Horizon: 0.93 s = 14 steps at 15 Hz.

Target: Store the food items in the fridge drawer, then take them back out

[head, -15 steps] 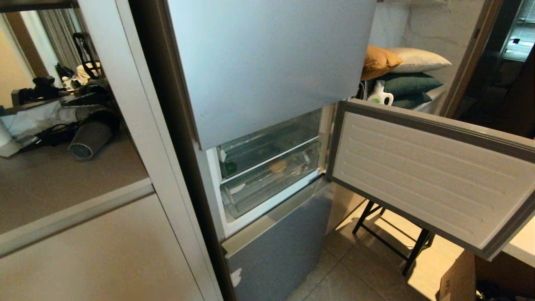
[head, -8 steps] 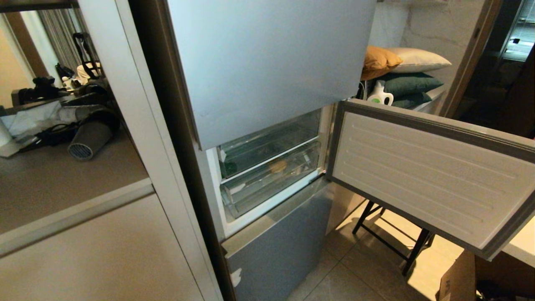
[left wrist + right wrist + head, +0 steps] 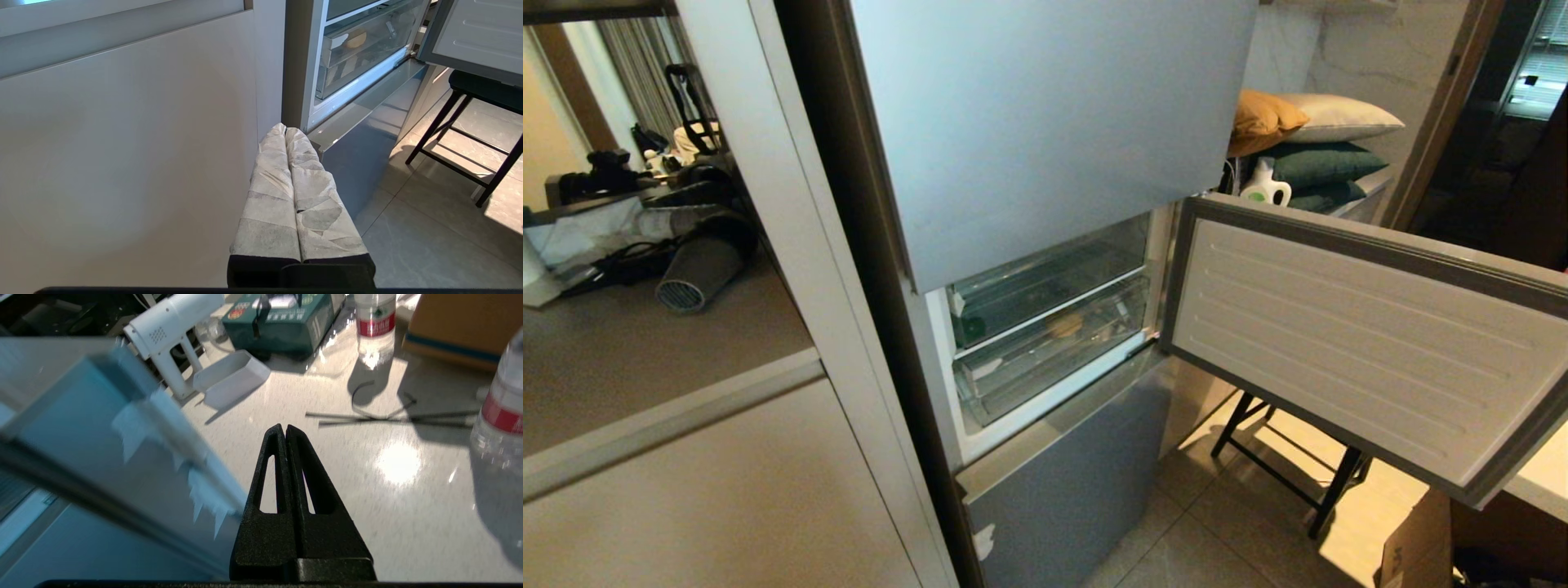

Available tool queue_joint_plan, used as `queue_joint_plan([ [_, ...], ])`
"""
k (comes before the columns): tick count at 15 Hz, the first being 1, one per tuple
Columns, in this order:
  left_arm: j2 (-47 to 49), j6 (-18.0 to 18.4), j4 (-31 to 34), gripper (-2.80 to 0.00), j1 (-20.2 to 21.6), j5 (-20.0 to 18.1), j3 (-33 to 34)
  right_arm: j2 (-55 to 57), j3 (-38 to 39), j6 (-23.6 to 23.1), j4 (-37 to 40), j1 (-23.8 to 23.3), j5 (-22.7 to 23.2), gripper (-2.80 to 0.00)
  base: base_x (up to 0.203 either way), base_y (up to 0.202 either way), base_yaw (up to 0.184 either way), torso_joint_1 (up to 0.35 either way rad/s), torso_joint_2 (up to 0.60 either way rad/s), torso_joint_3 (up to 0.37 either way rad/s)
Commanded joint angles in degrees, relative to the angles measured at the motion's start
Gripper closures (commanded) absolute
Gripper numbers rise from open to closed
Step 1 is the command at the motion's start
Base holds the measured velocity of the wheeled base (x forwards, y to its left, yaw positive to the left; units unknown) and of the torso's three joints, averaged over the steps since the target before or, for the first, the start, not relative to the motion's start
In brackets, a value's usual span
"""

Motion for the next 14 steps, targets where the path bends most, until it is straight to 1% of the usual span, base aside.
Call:
queue_joint_plan([
  [1, 0.0, 0.0, 0.0, 0.00, 0.0, 0.0, 0.6, 3.8, -4.0, 0.3, -0.2, 0.7, 0.1, 0.00, 0.000, 0.000, 0.000, 0.000, 0.00, 0.000],
  [4, 0.0, 0.0, 0.0, 0.00, 0.0, 0.0, 0.6, 8.4, -8.3, 0.6, 0.3, 2.6, 0.8, 0.00, 0.000, 0.000, 0.000, 0.000, 0.00, 0.000],
  [6, 0.0, 0.0, 0.0, 0.00, 0.0, 0.0, 0.6, 9.6, -9.2, 0.9, 0.3, 2.9, 5.5, 0.00, 0.000, 0.000, 0.000, 0.000, 0.00, 0.000],
  [8, 0.0, 0.0, 0.0, 0.00, 0.0, 0.0, 0.6, 9.9, -9.3, 1.9, 0.3, 3.0, 9.2, 0.00, 0.000, 0.000, 0.000, 0.000, 0.00, 0.000],
  [13, 0.0, 0.0, 0.0, 0.00, 0.0, 0.0, 0.6, 11.0, -9.9, 4.0, 0.3, 3.1, 13.6, 0.00, 0.000, 0.000, 0.000, 0.000, 0.00, 0.000],
  [14, 0.0, 0.0, 0.0, 0.00, 0.0, 0.0, 0.6, 10.8, -9.7, 4.5, 0.3, 3.1, 13.9, 0.00, 0.000, 0.000, 0.000, 0.000, 0.00, 0.000],
])
